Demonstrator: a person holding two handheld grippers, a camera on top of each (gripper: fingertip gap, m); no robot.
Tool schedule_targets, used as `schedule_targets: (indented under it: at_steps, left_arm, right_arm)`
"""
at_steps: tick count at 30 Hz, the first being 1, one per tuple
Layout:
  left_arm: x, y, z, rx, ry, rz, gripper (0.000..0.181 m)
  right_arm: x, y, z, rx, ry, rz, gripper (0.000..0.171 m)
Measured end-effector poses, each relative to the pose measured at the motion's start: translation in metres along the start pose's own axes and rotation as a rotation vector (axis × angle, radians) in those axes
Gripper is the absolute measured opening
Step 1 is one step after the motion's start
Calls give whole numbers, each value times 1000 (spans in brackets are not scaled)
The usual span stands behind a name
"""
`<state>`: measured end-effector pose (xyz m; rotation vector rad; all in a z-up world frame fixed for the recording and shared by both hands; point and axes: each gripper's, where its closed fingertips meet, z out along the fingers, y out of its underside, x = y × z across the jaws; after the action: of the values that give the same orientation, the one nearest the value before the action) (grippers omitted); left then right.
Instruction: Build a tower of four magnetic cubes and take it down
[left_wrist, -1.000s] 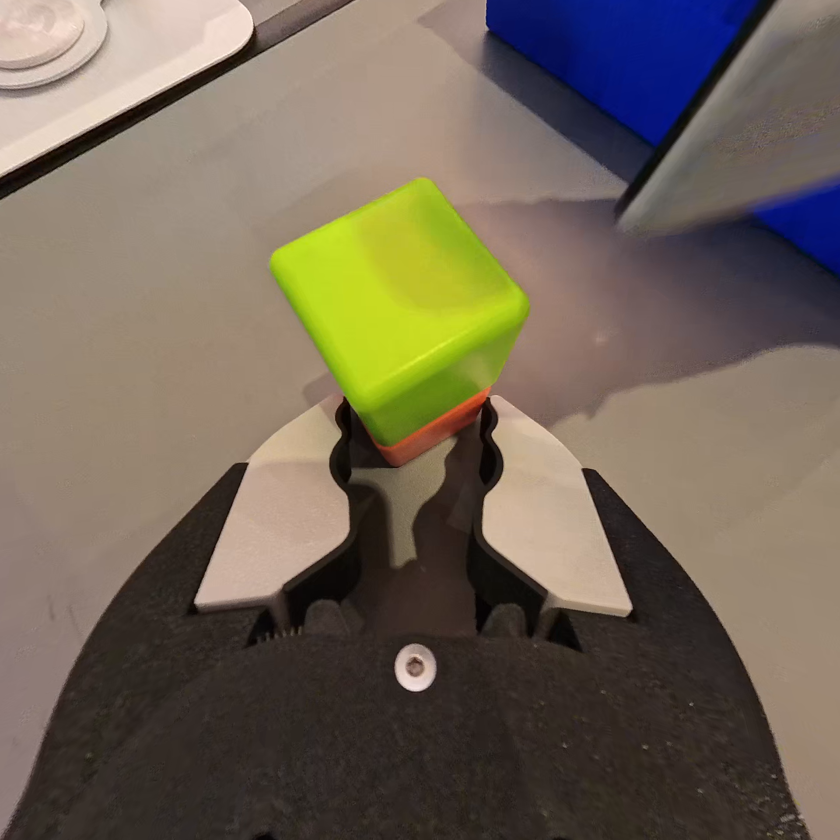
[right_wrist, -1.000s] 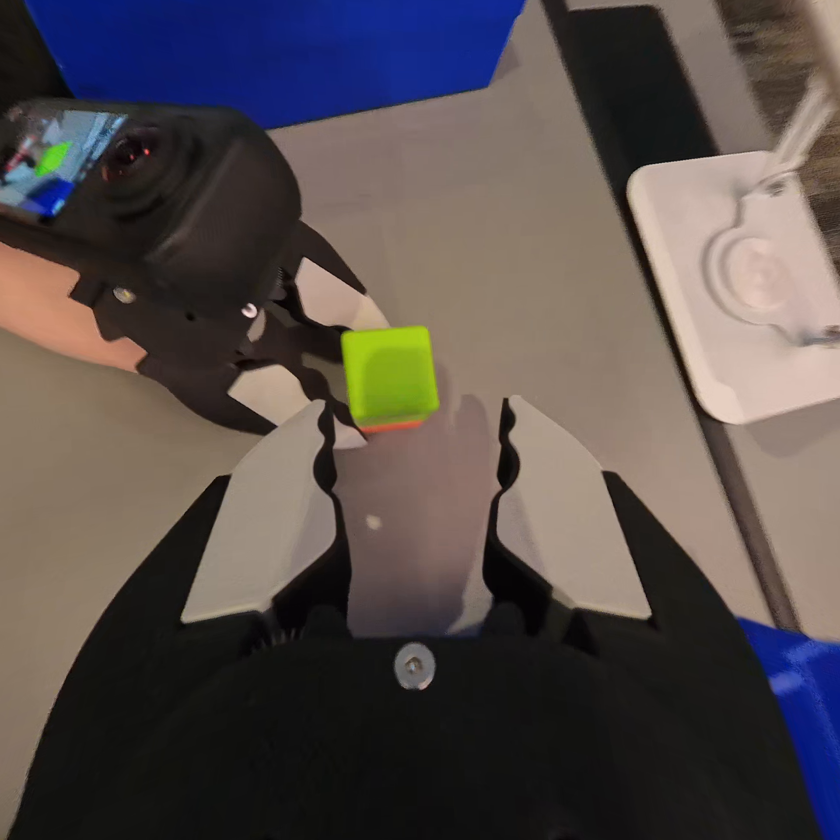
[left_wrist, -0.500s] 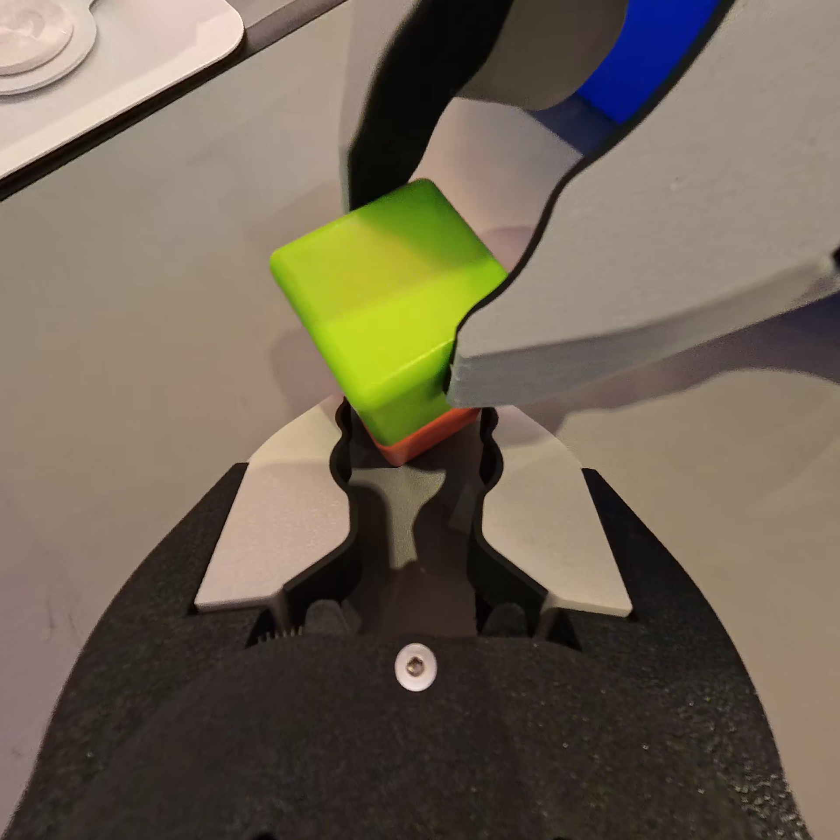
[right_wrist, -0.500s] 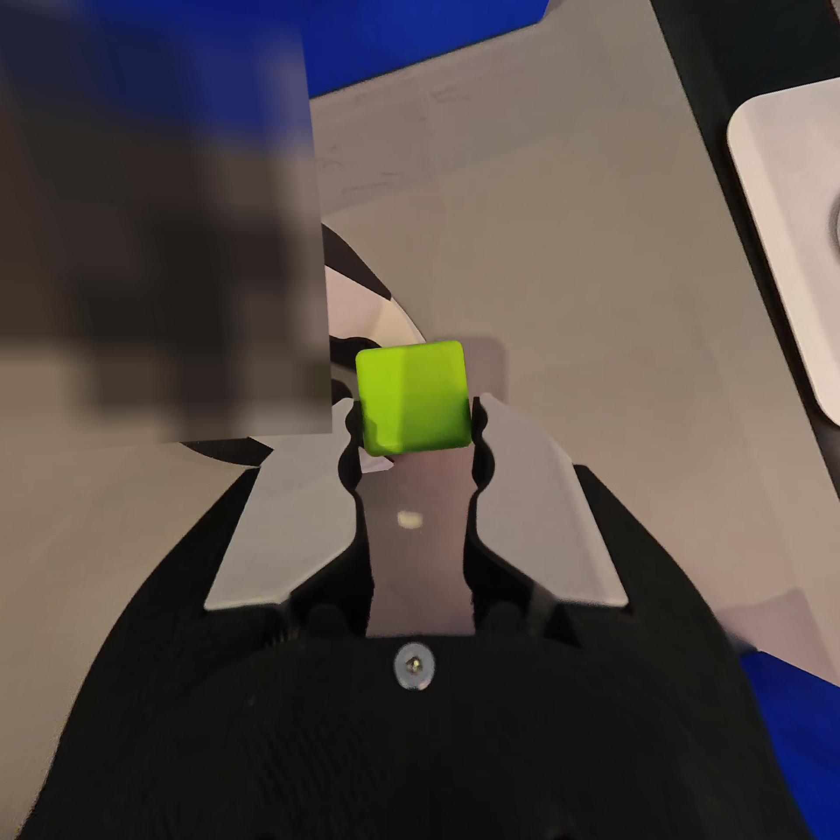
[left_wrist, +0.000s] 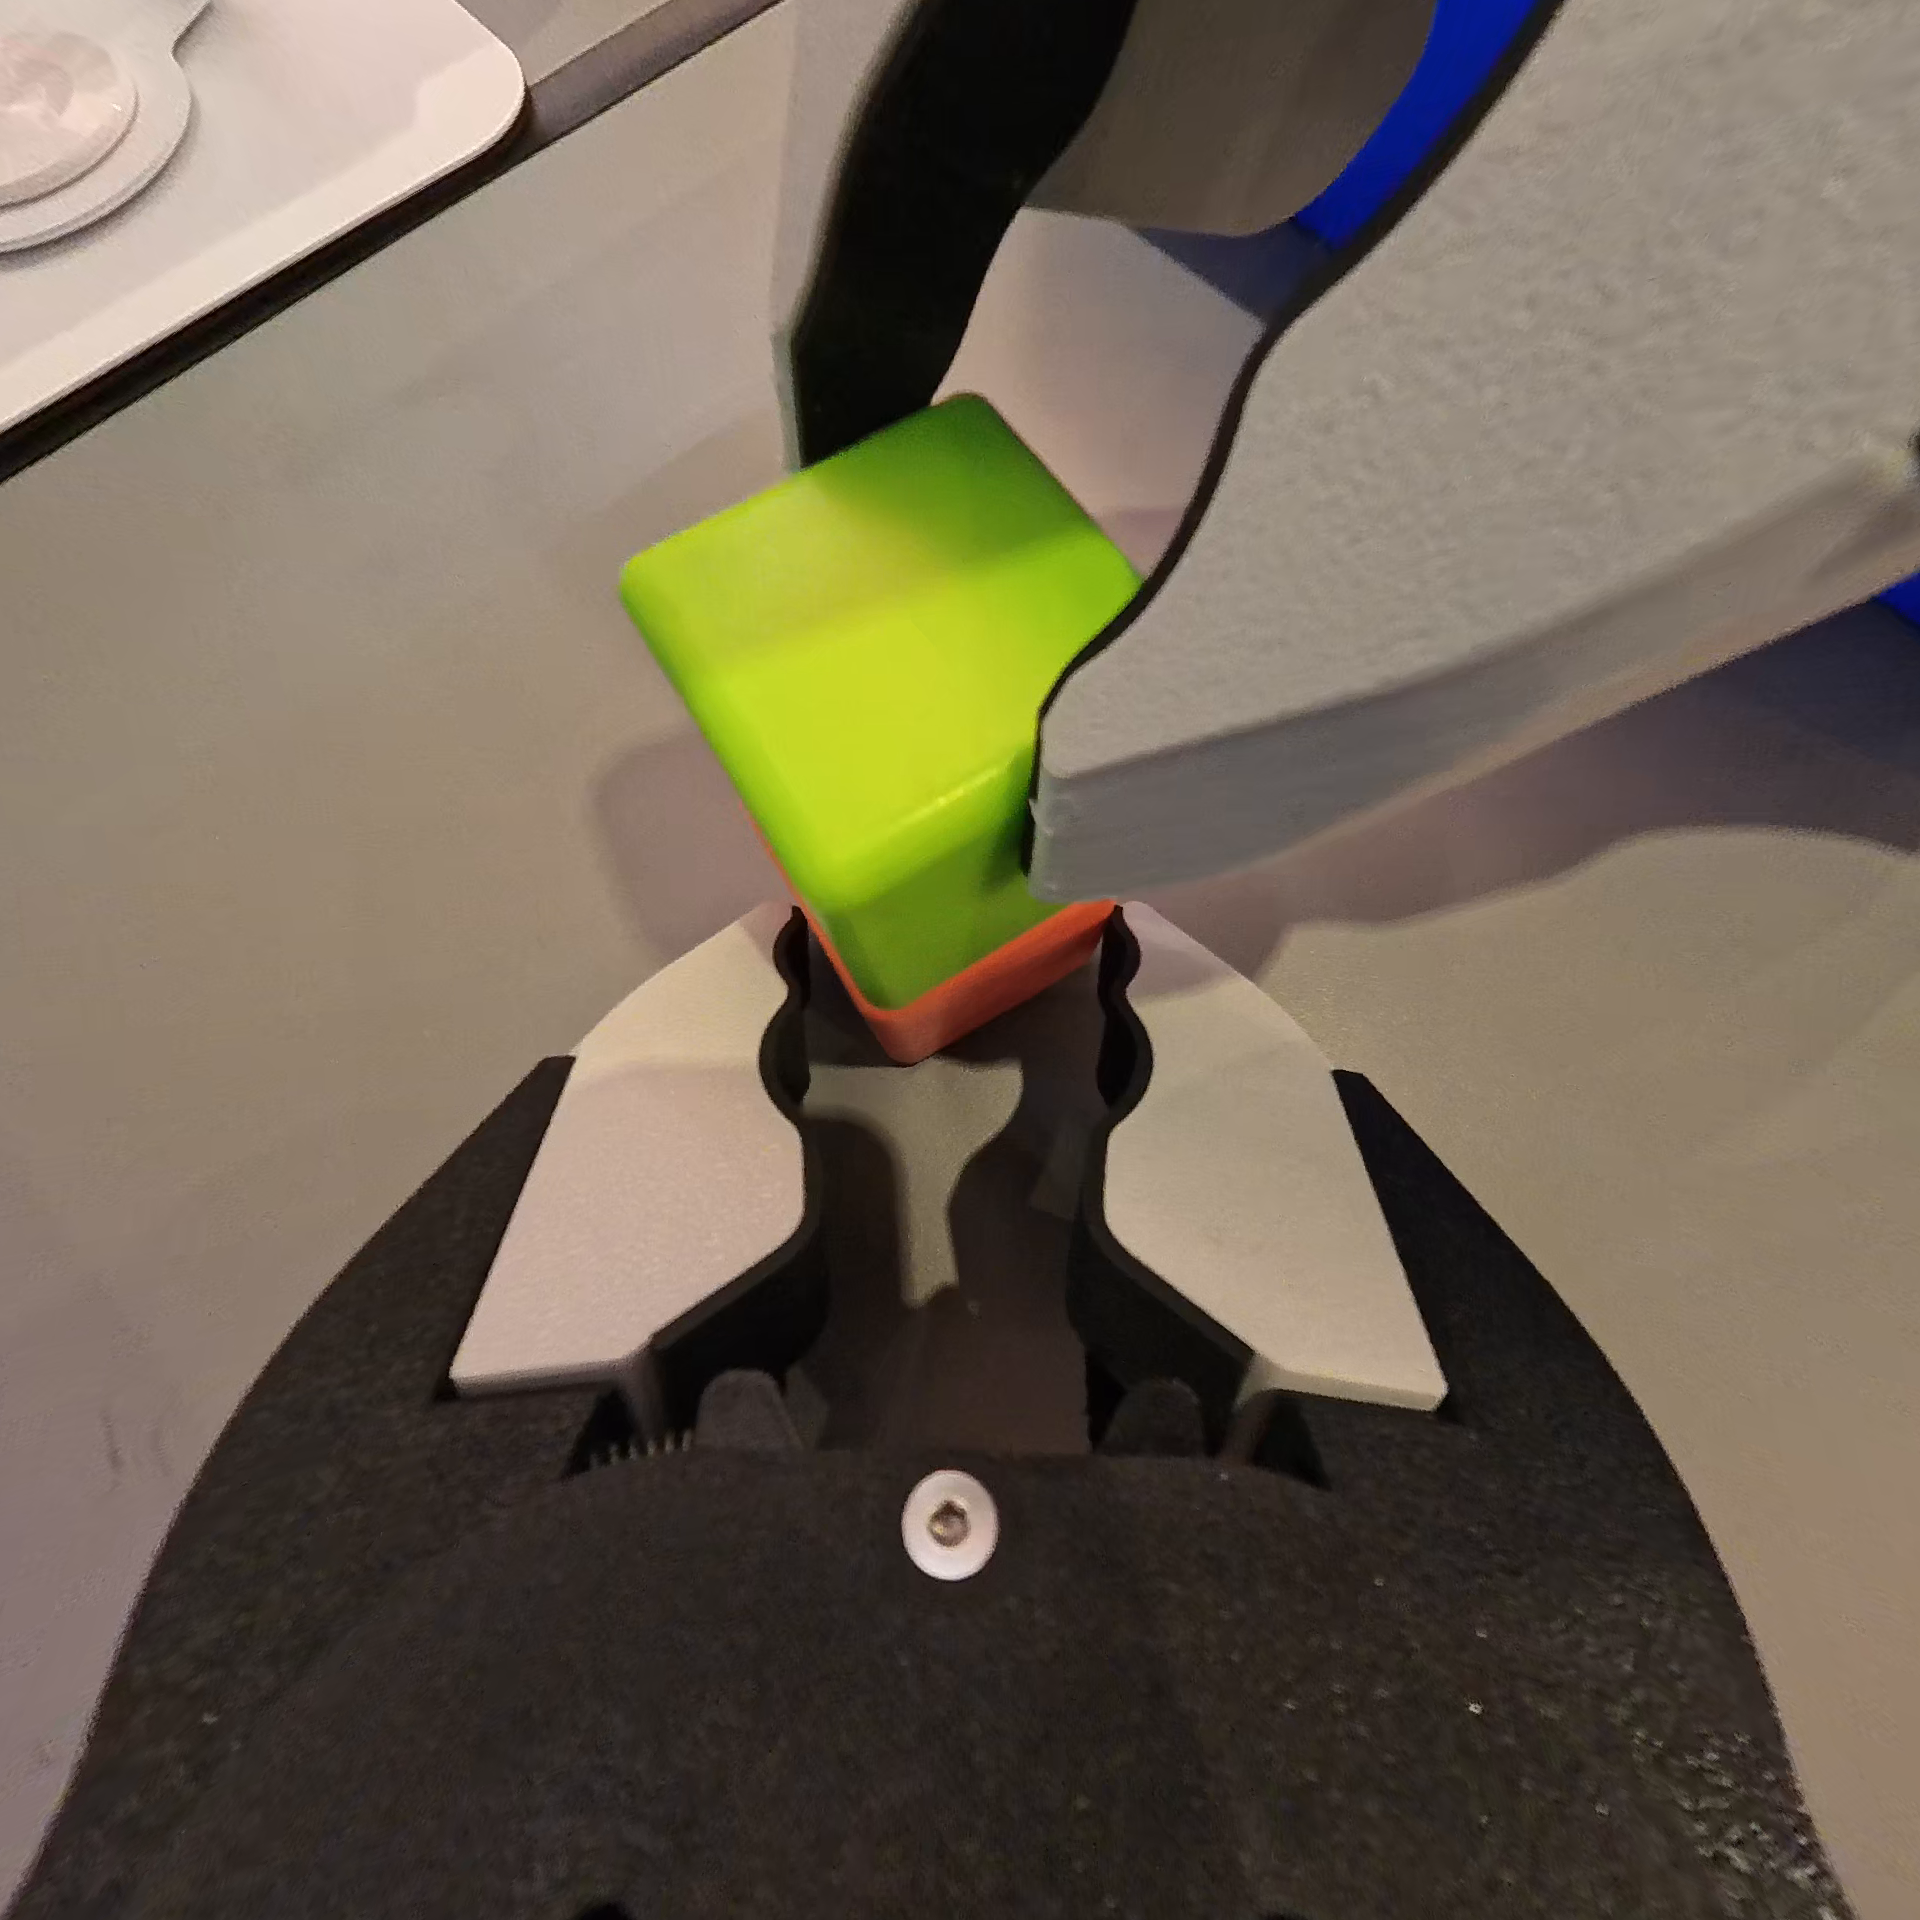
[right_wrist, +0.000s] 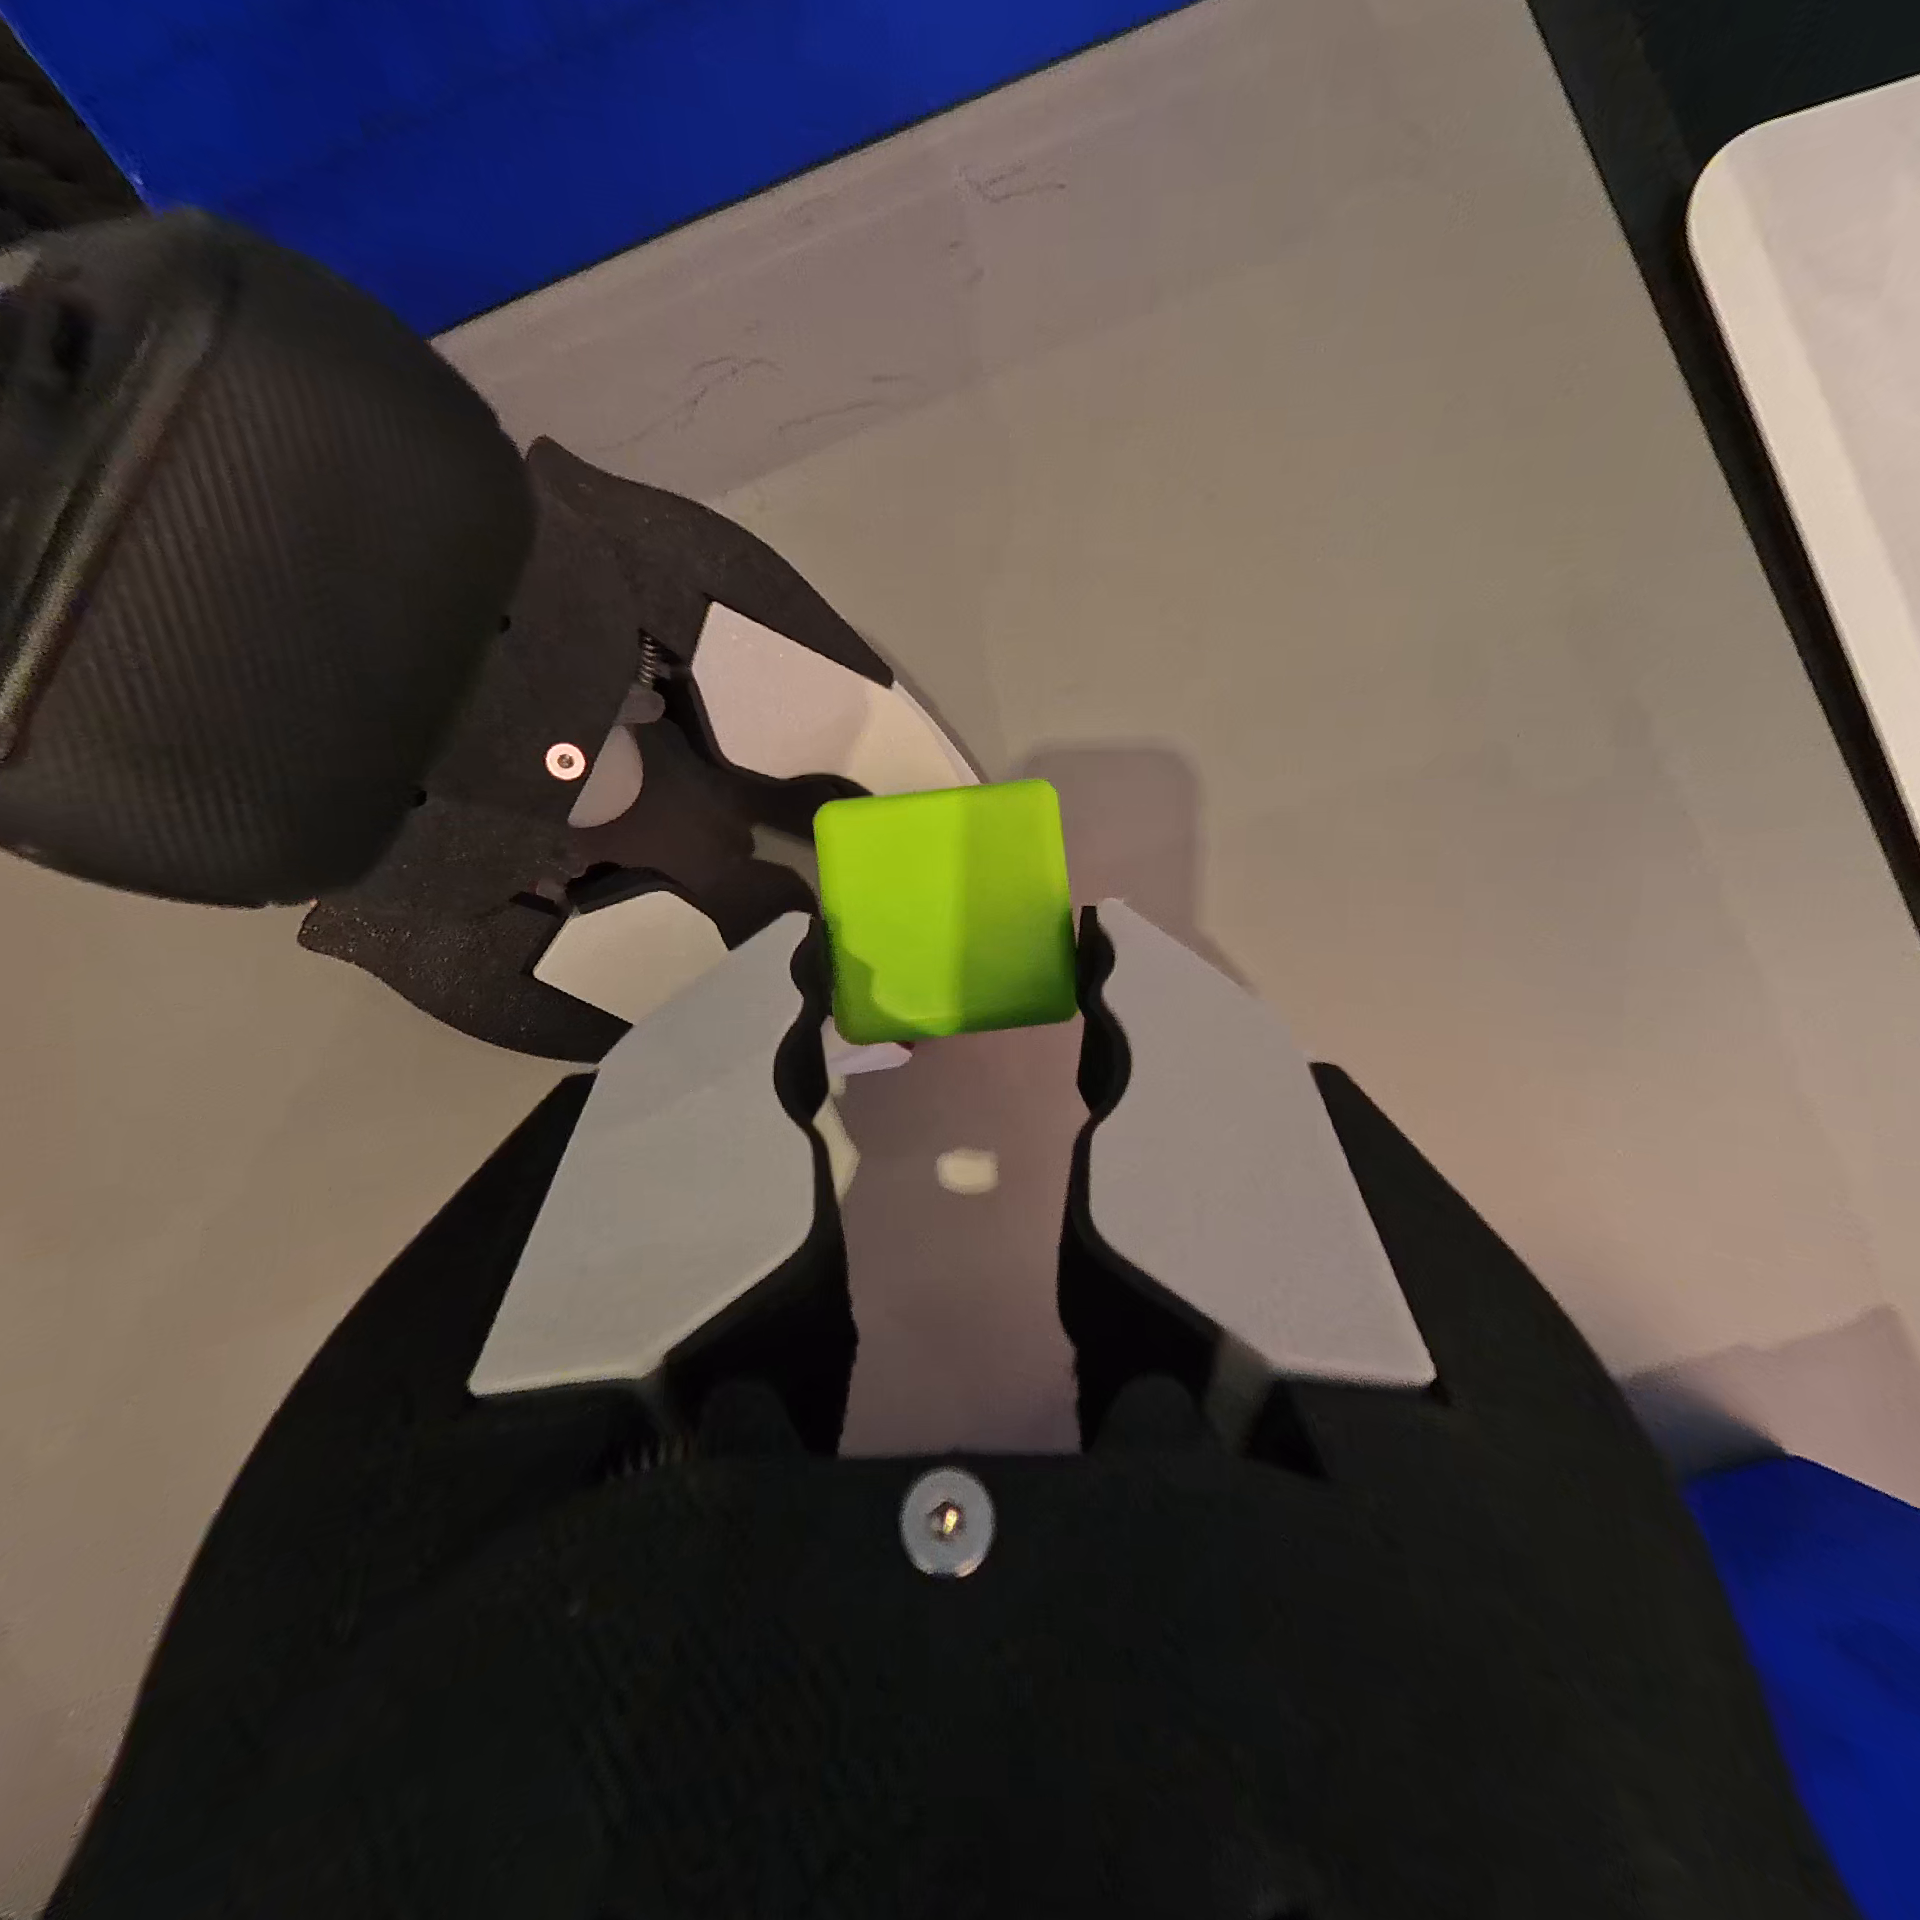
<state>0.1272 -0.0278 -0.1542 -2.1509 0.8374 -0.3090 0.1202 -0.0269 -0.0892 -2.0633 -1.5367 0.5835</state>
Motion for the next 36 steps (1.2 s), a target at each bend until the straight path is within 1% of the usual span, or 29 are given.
schedule_targets:
  at_steps: [5, 11, 15, 18, 20, 21, 23, 25, 28, 30, 32, 34, 36]
  left_arm:
    - [1, -1, 0, 3, -4, 19, 53]
    - [2, -1, 1, -1, 6, 16, 52]
    - [2, 1, 3, -18, 38, -23, 51]
    - [2, 1, 2, -18, 36, -17, 50]
    - [3, 1, 2, -18, 39, -18, 50]
    - [3, 1, 2, -19, 39, -17, 50]
    - [3, 1, 2, -19, 39, -17, 50]
    - [3, 1, 2, -19, 41, -16, 50]
    - [3, 1, 2, -19, 44, -13, 50]
    - [3, 1, 2, -19, 46, -11, 50]
    - [3, 1, 2, -19, 47, -10, 50]
    - [3, 1, 2, -19, 47, -10, 50]
    - [3, 1, 2, -19, 47, -10, 50]
  right_arm:
    - [-1, -4, -5, 31, -38, 57, 47]
    - [2, -10, -10, 74, -45, 97, 47]
    - [4, -16, -24, 124, -44, 109, 47]
    - [15, -14, -50, 132, 38, 100, 47]
    - [21, -16, -87, 189, 87, 109, 47]
    - [27, -11, -109, 202, 141, 117, 47]
    - [40, 22, -151, 134, 274, 138, 47]
    - [45, 73, -179, 23, 319, 171, 47]
    - [51, 154, -189, -162, 295, 273, 48]
    - [58, 191, -189, -242, 286, 382, 47]
    - [57, 202, -181, -246, 226, 401, 47]
    - [46, 196, -166, -211, 110, 355, 47]
    - [30, 189, -146, -218, -21, 262, 47]
